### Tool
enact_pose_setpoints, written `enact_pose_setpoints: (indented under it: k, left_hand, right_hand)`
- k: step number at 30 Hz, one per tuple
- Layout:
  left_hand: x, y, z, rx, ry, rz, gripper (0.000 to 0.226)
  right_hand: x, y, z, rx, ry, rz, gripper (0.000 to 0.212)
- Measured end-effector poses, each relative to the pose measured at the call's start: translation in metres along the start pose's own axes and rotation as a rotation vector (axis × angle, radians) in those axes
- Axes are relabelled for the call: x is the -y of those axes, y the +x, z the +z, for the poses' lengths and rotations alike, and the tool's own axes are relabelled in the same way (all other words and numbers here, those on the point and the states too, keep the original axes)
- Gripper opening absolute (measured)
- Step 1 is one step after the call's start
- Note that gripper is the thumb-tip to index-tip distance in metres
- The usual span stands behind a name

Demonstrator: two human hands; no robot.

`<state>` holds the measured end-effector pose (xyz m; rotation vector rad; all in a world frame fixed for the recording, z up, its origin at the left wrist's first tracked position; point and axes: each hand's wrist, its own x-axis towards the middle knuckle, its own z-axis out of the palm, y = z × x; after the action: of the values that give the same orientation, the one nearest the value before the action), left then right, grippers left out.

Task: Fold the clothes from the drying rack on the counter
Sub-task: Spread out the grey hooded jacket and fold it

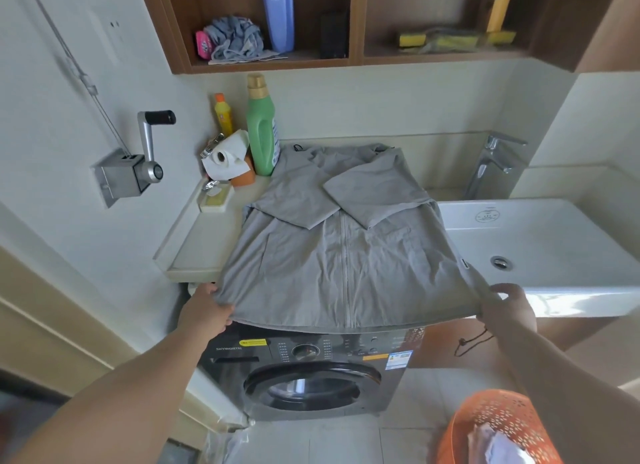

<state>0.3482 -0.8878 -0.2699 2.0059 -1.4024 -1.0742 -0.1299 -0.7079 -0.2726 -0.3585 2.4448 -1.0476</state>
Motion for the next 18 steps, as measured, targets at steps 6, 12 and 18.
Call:
enact_pose_setpoints:
  k: [6,12,18]
  left_hand:
    - [0.007,-0.012,-0.013,-0.109,-0.028,-0.067,0.060]
    - [0.007,-0.042,-0.014,-0.105,-0.059,-0.088,0.025]
    - [-0.016,-0.065,-0.024,0.049,-0.149,-0.214,0.017]
  right_hand:
    - [-0.029,0.014,-0.017,0.109,-0.101,-0.005,0.032]
    - [-0.030,0.011,-0.031,0.249,0.007,0.042,0.020]
    - [0.016,0.000,-0.067,0.577,0.280,0.012,0.015]
